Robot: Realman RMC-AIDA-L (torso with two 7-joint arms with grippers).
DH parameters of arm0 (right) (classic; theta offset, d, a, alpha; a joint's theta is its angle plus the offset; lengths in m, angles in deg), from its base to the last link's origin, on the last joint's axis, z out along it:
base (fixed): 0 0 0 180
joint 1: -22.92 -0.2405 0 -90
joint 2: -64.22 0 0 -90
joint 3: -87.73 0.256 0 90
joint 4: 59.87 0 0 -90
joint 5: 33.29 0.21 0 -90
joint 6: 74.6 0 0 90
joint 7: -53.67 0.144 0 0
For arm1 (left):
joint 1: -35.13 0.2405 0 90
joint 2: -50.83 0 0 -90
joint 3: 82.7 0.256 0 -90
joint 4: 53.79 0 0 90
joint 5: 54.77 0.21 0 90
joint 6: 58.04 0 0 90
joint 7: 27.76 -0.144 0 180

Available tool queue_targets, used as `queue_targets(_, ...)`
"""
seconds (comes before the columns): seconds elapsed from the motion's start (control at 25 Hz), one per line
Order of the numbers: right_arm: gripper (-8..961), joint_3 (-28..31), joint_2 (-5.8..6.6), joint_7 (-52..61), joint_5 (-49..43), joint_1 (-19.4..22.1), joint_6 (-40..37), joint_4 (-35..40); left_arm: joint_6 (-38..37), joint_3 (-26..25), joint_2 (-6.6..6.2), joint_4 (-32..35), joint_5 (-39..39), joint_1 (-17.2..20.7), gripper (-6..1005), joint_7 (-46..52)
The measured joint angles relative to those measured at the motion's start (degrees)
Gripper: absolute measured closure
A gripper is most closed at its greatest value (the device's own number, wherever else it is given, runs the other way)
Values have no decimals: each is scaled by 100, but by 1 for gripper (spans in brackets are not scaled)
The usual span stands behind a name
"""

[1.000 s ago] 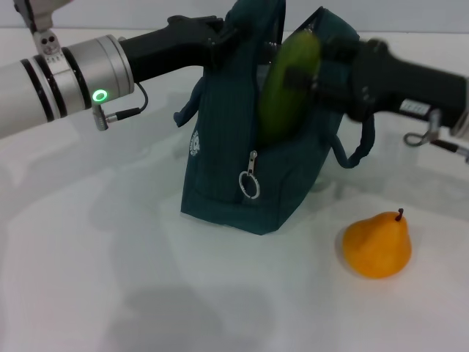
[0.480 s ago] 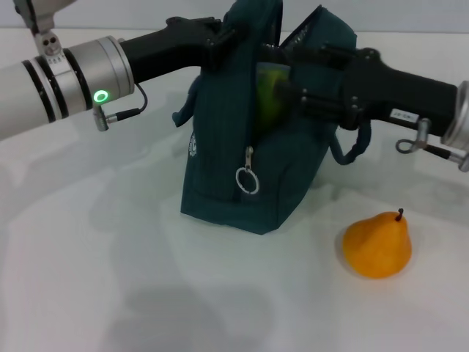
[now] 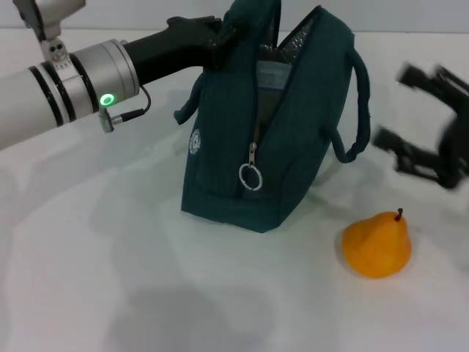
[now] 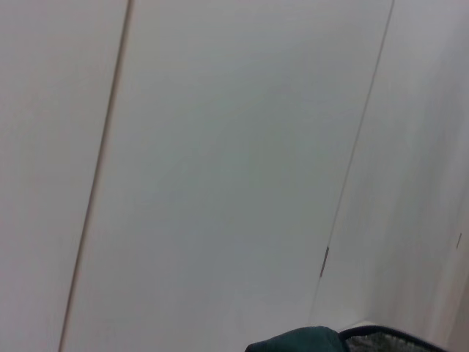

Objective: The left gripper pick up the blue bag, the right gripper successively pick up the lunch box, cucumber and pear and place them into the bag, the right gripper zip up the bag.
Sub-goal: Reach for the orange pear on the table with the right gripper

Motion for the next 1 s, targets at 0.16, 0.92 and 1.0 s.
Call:
queue_targets(0.16,82,158,134,-930,-191,425,-444,-769,11,1,-1,-206,-349,-3,889,-308)
queue_targets(0.92,291,349,62,-1139,-552,550,245,-1798,77,23,16,-772,-1139,-97,889,-1032)
queue_targets(1.0,373,323,58,-1125,-608,482,236,-1788,77,24,17,-773,-1140,-102,889,-1033)
